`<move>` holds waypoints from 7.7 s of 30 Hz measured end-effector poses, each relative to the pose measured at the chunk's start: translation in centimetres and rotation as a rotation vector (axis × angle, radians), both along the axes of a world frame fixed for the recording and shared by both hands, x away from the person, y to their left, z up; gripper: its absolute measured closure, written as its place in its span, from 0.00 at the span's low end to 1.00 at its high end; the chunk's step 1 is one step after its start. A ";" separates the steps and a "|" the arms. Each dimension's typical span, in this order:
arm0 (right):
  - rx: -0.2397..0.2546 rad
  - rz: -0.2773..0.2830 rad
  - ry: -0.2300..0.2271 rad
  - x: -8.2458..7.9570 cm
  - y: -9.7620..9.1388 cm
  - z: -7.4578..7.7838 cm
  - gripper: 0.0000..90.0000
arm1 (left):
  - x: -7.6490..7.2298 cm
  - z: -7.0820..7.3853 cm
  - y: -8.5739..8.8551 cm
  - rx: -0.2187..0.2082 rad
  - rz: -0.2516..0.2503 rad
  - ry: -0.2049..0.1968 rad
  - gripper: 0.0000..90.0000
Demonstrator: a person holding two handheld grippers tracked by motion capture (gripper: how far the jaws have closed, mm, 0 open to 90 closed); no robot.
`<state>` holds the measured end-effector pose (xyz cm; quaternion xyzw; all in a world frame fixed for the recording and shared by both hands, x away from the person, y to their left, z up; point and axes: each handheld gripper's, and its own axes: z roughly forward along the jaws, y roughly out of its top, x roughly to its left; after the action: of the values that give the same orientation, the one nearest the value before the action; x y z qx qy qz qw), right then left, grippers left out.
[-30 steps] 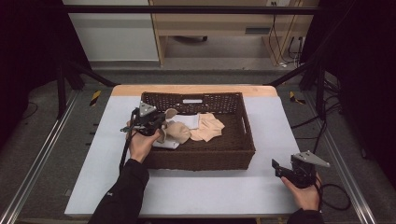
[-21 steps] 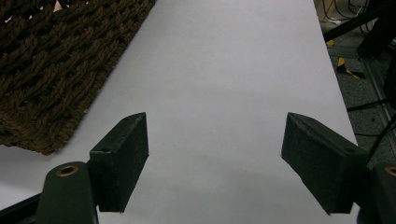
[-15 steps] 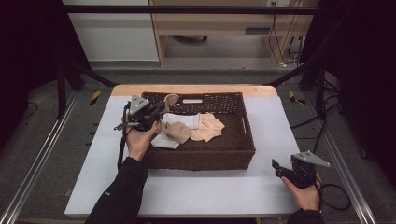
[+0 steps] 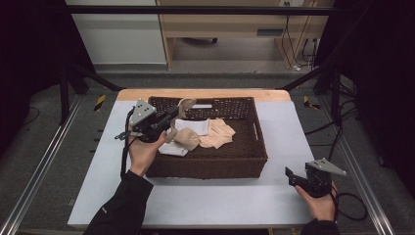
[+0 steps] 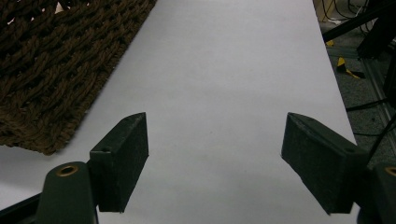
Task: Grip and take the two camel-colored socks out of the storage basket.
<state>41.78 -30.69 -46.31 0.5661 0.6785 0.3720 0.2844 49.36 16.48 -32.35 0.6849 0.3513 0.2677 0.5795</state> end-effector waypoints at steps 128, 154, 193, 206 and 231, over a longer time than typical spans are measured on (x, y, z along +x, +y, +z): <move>-0.007 0.005 0.000 -0.1 0.0 0.0 0.26 | -1.7 -1.0 1.2 0.108 0.011 0.088 0.49; -0.006 0.012 0.004 0.2 0.0 -0.1 0.26 | 6.1 -6.0 -0.4 0.243 0.101 0.241 0.54; -0.015 0.022 0.018 0.2 0.3 -0.3 0.28 | 7.1 -10.6 -1.2 0.501 0.085 0.475 0.89; -0.013 0.017 0.022 0.2 0.1 -0.3 0.28 | 5.9 -8.7 -0.4 0.335 0.089 0.304 0.98; -0.010 0.008 0.017 0.2 -0.1 -0.3 0.28 | 3.2 -3.0 0.5 0.061 0.070 0.052 0.98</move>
<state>41.98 -30.80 -46.61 0.5649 0.6850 0.3650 0.2800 52.53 17.03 -35.40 0.6962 0.3817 0.2804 0.5395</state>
